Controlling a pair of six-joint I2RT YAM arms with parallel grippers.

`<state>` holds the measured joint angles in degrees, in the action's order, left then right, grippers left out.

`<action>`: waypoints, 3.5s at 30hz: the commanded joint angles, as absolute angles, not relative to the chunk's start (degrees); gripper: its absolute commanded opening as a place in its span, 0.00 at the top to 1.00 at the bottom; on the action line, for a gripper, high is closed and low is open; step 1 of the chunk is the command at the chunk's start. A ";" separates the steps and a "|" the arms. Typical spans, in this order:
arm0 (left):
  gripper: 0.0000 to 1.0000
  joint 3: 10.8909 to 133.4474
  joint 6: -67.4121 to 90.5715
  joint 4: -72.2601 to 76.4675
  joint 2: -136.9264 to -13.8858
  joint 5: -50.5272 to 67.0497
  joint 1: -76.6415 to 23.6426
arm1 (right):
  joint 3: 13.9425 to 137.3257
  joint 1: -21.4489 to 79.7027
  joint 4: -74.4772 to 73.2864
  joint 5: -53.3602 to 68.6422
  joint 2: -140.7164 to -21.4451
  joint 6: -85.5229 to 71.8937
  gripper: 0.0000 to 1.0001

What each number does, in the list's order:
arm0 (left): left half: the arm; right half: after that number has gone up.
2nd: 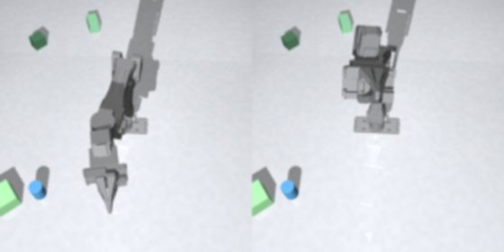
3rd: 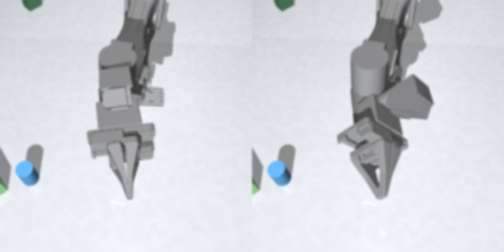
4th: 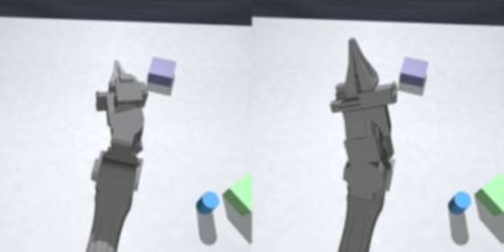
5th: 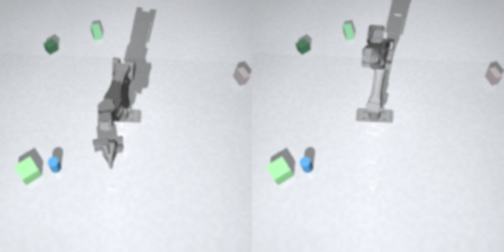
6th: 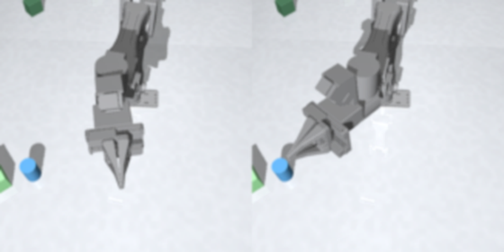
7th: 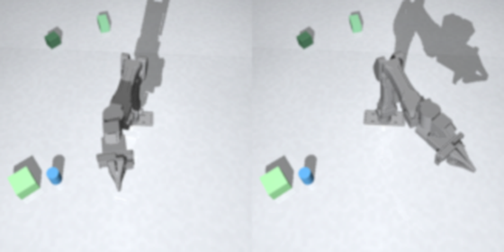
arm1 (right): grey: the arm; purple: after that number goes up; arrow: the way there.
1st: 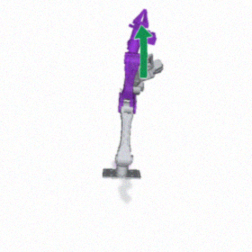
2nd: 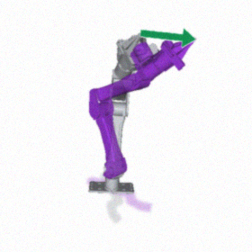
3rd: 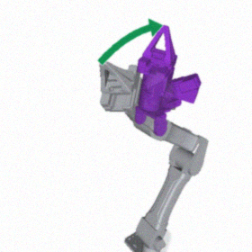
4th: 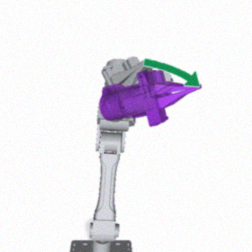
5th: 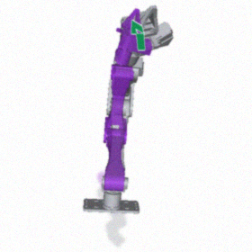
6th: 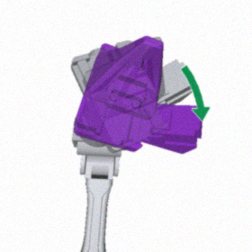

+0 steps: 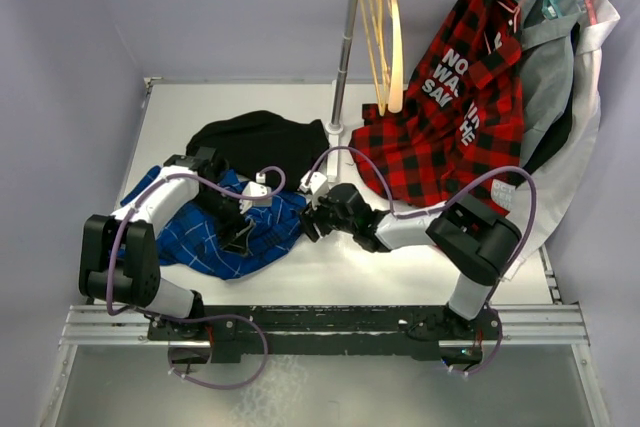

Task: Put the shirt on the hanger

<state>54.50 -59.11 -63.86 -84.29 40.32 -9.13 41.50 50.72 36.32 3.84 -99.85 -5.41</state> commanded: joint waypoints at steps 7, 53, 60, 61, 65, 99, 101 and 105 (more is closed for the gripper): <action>0.31 54.46 -59.02 -62.29 -84.36 43.37 -9.93 | 47.36 50.98 33.87 9.09 -100.46 -6.02 0.86; 1.00 97.40 -34.56 -51.54 -60.88 7.77 -9.80 | 111.27 51.06 -15.85 -4.70 -89.29 0.75 1.00; 1.00 98.35 -35.80 -59.57 -61.34 21.10 -9.76 | 96.38 51.19 -16.08 -5.77 -76.10 -7.76 1.00; 1.00 98.28 -36.64 -61.02 -61.26 23.49 -9.78 | 95.20 51.30 -16.76 -5.30 -74.67 -9.15 1.00; 1.00 94.26 -39.77 -62.88 -59.20 26.67 -9.79 | 92.45 52.42 -17.52 -2.43 -72.46 -15.38 1.00; 1.00 71.43 -49.86 -37.33 -89.92 20.72 18.27 | 77.85 42.99 18.61 10.35 -98.84 -20.30 0.00; 1.00 74.30 -47.96 -37.53 -92.68 19.03 18.63 | 72.87 40.53 18.75 12.00 -94.28 -19.60 0.00; 1.00 78.58 -43.37 -38.10 -95.59 14.26 18.74 | 65.52 38.56 16.05 18.98 -83.66 -14.47 0.00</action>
